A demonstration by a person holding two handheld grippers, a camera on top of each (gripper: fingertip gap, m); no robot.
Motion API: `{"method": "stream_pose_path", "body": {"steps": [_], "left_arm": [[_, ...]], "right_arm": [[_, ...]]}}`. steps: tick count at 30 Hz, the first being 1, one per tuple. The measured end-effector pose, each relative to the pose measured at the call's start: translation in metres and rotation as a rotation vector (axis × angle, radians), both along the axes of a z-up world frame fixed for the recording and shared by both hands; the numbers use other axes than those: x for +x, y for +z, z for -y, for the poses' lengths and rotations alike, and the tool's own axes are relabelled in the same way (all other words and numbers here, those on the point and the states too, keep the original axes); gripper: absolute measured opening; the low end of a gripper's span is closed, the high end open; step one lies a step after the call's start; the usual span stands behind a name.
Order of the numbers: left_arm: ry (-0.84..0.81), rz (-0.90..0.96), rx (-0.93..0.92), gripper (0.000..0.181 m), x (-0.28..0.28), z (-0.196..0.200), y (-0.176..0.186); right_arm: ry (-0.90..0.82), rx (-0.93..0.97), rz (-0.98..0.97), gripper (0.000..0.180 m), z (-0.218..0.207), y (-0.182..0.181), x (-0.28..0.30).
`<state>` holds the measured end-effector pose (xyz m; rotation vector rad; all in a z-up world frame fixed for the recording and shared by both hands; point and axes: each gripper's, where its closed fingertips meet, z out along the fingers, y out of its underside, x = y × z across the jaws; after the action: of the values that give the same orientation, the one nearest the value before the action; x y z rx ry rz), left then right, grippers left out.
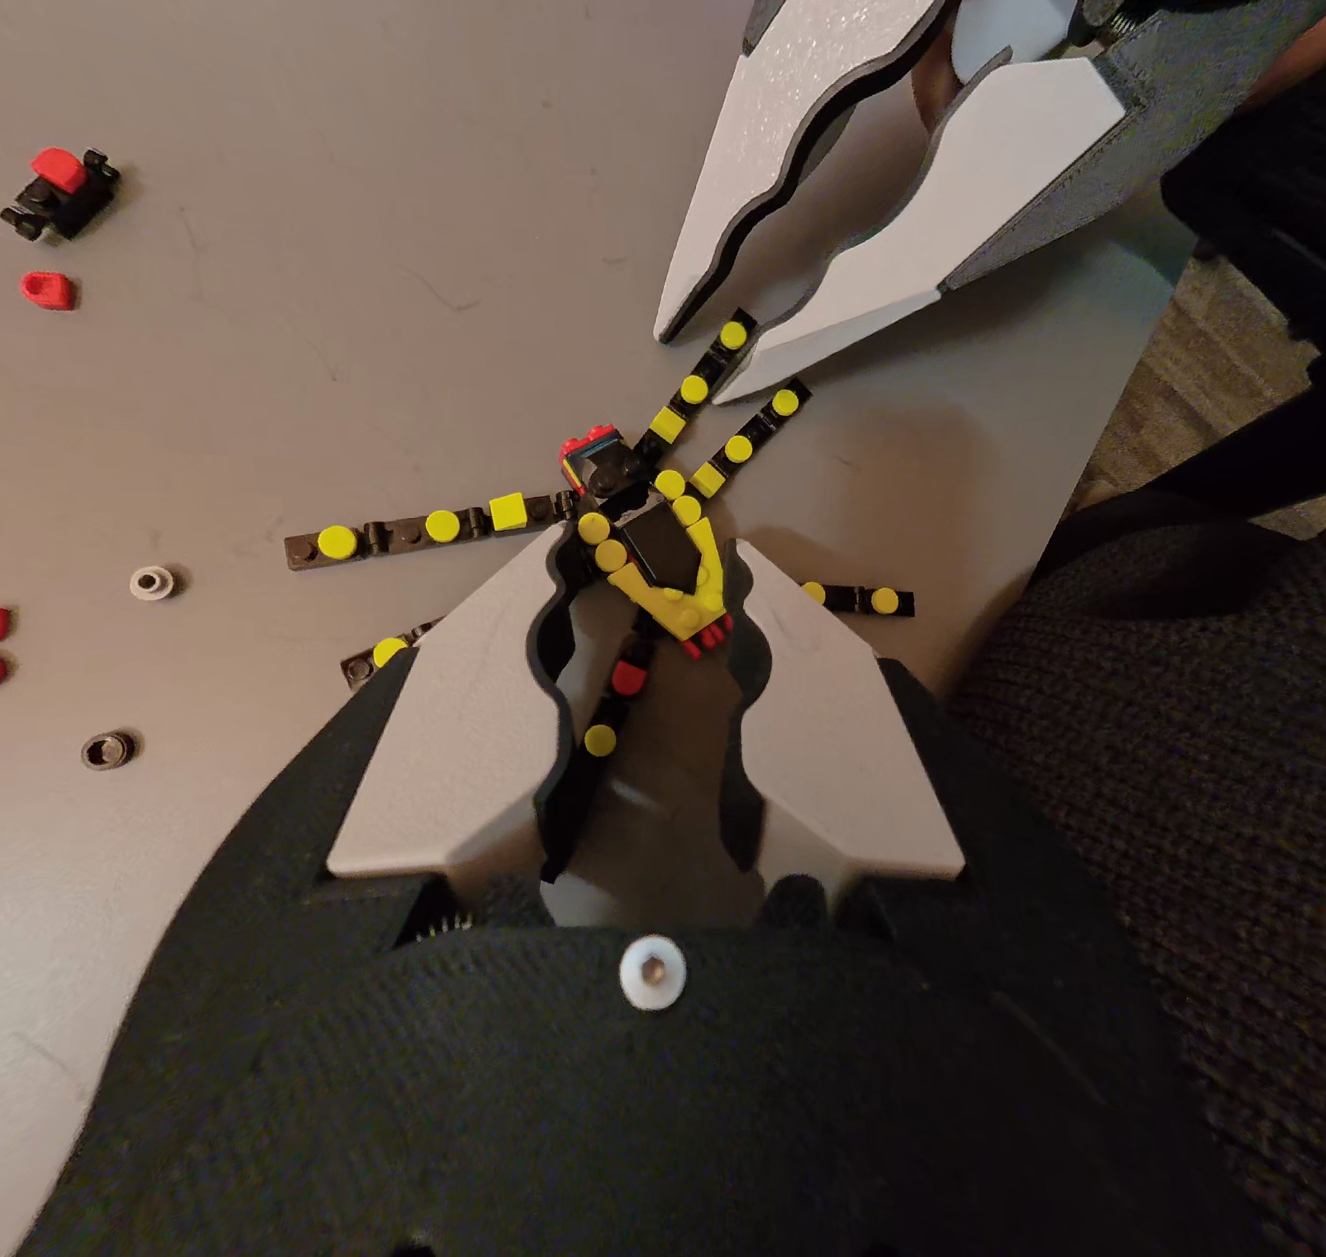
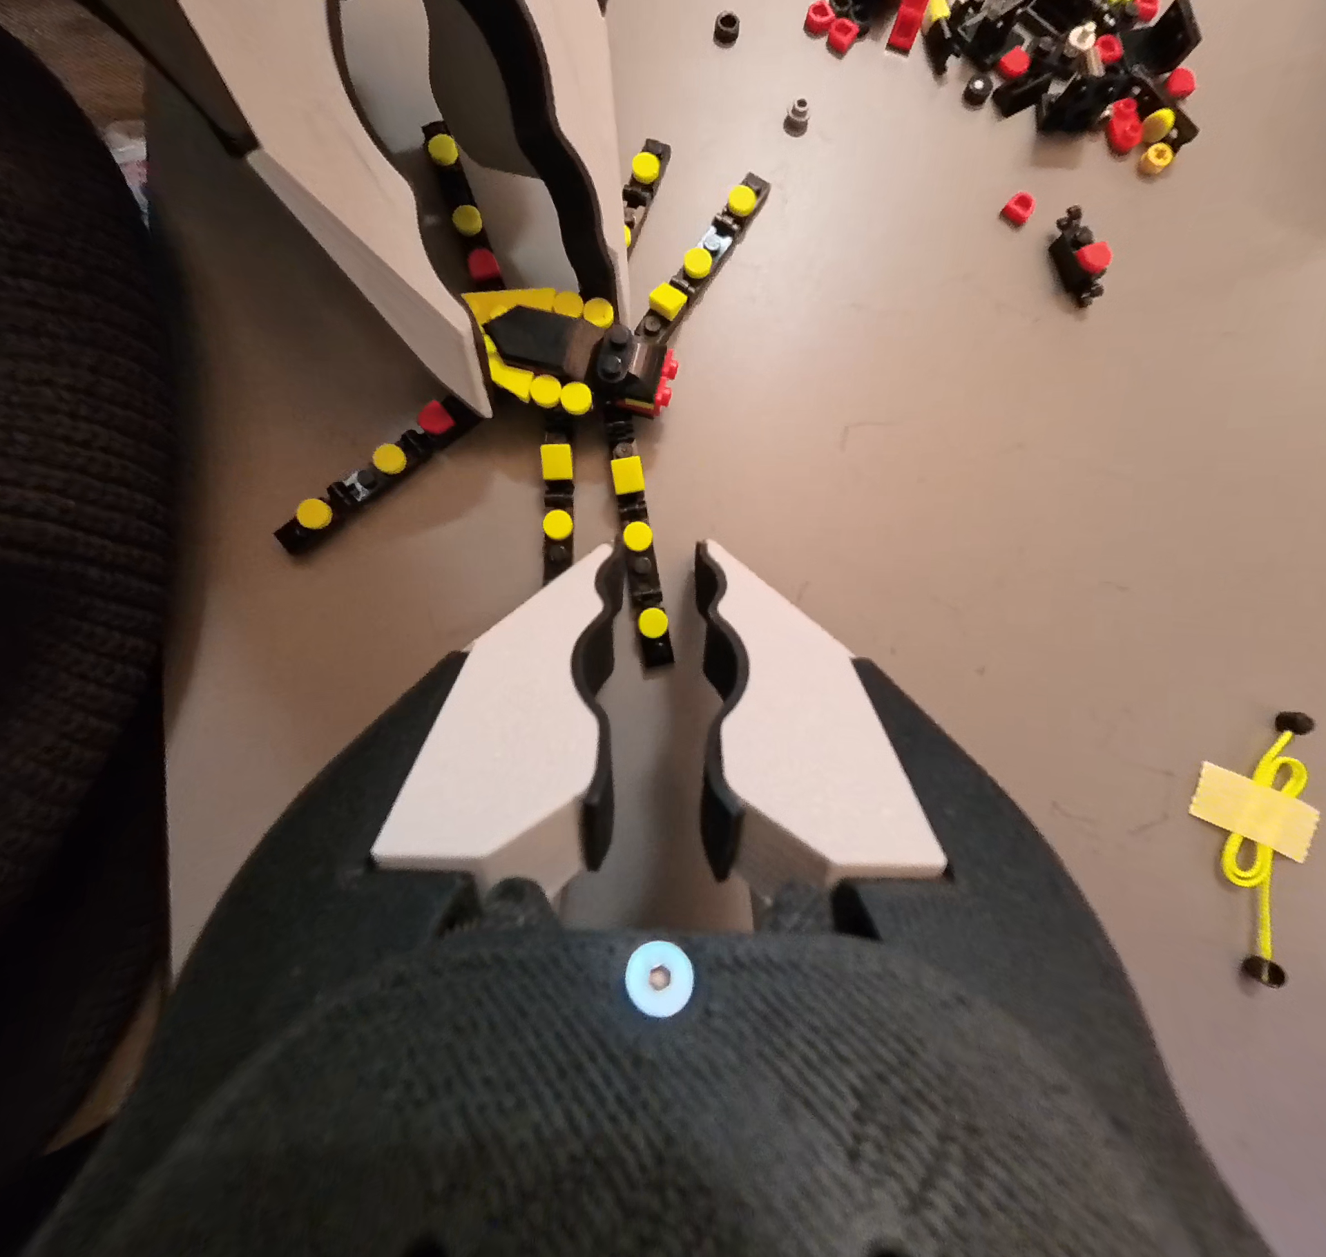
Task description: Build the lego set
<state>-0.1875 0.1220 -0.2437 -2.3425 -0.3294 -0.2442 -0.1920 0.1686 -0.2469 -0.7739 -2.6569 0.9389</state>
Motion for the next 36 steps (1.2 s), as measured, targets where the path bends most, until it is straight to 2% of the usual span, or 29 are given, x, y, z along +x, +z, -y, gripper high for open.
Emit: {"method": "stream_pose_path", "body": {"steps": [8, 11, 16, 19, 21, 24, 29, 36], "left_arm": [[0.017, 0.094, 0.105, 0.048, -0.003, -0.002, 0.02], [0.031, 0.059, 0.163, 0.05, -0.019, 0.006, 0.033], [0.145, 0.005, 0.228, 0.05, -0.06, 0.025, 0.046], [0.191, 0.033, 0.246, 0.049, -0.072, 0.03, 0.045], [0.189, 0.05, 0.243, 0.049, -0.071, 0.03, 0.042], [0.171, 0.041, 0.226, 0.049, -0.068, 0.03, 0.038], [0.151, 0.038, 0.223, 0.049, -0.065, 0.029, 0.037], [0.155, 0.05, 0.218, 0.05, -0.065, 0.03, 0.035]], "right_arm": [[-0.016, -0.052, -0.013, 0.022, 0.0, 0.008, -0.003], [-0.039, -0.085, -0.041, 0.023, 0.002, 0.018, -0.006], [-0.066, -0.182, -0.078, 0.029, 0.034, 0.04, -0.005], [-0.1, -0.181, -0.075, 0.041, 0.059, 0.039, -0.001], [-0.178, -0.158, -0.112, 0.058, 0.064, 0.039, -0.006], [-0.292, -0.191, -0.086, 0.069, 0.068, 0.036, -0.007], [-0.356, -0.114, -0.032, 0.064, 0.058, 0.013, -0.008], [-0.304, -0.125, -0.019, 0.064, 0.055, 0.011, -0.011]]}}
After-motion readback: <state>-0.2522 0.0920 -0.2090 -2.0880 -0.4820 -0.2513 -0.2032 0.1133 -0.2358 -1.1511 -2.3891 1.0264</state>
